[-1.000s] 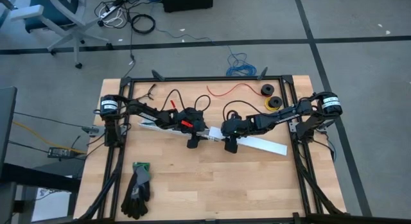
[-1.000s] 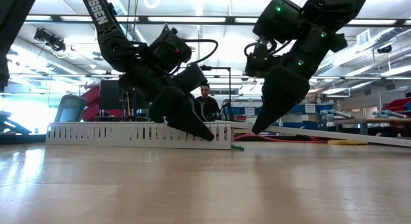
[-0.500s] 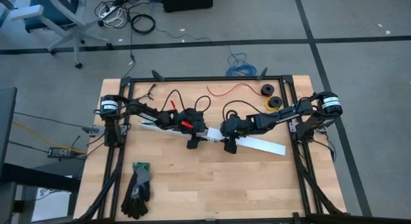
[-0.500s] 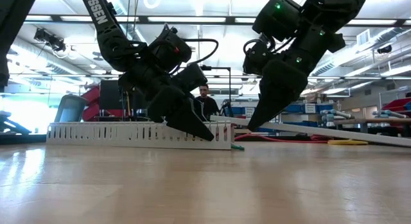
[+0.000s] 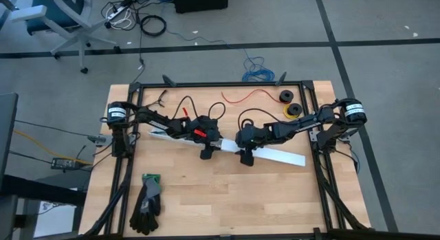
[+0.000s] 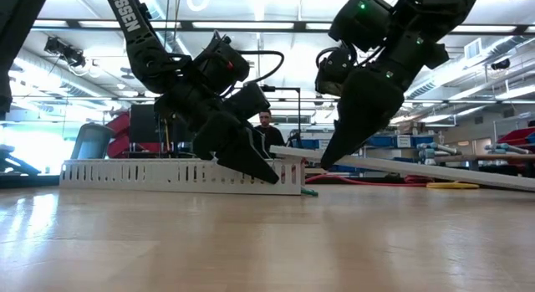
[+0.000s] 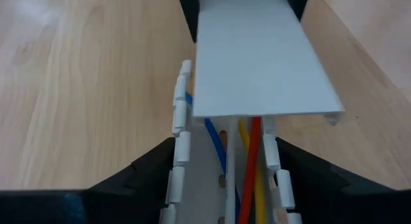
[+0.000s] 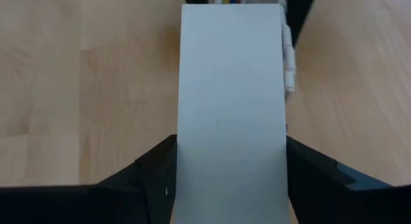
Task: Ziptie cables
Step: Close the white cable duct
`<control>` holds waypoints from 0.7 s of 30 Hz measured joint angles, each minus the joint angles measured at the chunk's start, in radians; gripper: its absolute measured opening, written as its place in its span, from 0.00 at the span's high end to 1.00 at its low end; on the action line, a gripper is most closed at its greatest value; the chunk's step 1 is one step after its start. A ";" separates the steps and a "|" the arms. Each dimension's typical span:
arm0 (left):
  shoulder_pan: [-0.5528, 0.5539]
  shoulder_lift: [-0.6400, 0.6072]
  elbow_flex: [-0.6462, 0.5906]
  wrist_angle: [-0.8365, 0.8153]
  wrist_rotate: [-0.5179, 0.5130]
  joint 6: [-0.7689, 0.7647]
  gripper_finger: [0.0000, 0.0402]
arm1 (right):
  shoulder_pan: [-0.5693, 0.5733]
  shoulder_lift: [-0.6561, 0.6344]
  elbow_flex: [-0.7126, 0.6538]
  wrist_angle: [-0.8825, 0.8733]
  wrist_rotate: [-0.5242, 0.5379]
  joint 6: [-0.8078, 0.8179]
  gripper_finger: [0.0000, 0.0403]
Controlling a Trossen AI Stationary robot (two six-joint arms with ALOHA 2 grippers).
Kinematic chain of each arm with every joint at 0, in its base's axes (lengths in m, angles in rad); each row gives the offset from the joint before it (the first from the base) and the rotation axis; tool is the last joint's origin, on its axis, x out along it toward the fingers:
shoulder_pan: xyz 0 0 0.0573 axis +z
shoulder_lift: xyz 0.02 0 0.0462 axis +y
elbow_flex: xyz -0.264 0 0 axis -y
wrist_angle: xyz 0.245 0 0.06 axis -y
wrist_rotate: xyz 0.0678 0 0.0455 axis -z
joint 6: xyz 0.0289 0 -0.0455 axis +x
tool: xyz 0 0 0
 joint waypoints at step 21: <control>0.001 0.000 0.000 0.001 -0.002 -0.006 0.39 | 0.000 -0.015 0.000 -0.051 0.072 0.002 0.45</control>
